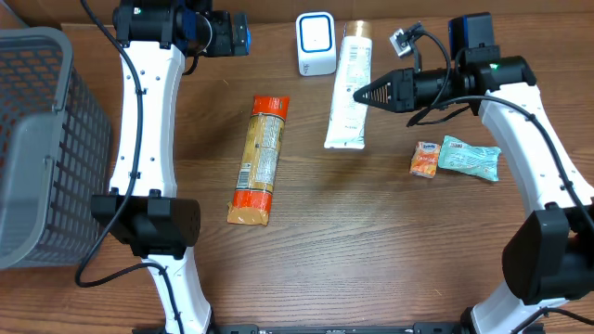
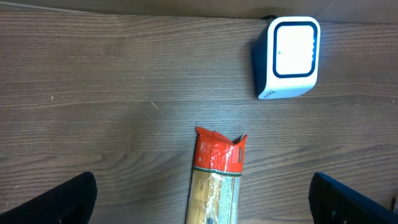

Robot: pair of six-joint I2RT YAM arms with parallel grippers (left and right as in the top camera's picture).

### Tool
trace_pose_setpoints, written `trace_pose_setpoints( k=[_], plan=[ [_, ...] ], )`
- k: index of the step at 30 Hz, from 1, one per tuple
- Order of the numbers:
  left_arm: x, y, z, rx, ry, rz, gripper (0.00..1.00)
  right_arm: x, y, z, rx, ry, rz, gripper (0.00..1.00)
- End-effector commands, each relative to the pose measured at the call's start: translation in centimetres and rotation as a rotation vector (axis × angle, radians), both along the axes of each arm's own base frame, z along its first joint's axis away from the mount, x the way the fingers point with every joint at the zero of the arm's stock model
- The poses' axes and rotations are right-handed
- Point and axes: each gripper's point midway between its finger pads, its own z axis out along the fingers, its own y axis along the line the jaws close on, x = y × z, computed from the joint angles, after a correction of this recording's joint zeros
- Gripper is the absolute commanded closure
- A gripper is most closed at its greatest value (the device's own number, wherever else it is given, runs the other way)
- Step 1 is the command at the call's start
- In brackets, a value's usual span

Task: Scan the item barcode
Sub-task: 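Lift the white tube and hold it at the scanner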

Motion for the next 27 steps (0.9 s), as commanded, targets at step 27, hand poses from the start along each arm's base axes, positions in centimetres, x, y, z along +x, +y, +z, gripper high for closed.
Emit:
trace_pose_setpoints(
  k=[27],
  plan=[
    [0.1, 0.0, 0.1, 0.009, -0.006, -0.008, 0.0, 18.8, -0.2, 2.0, -1.045, -0.739, -0.677, 0.96]
  ],
)
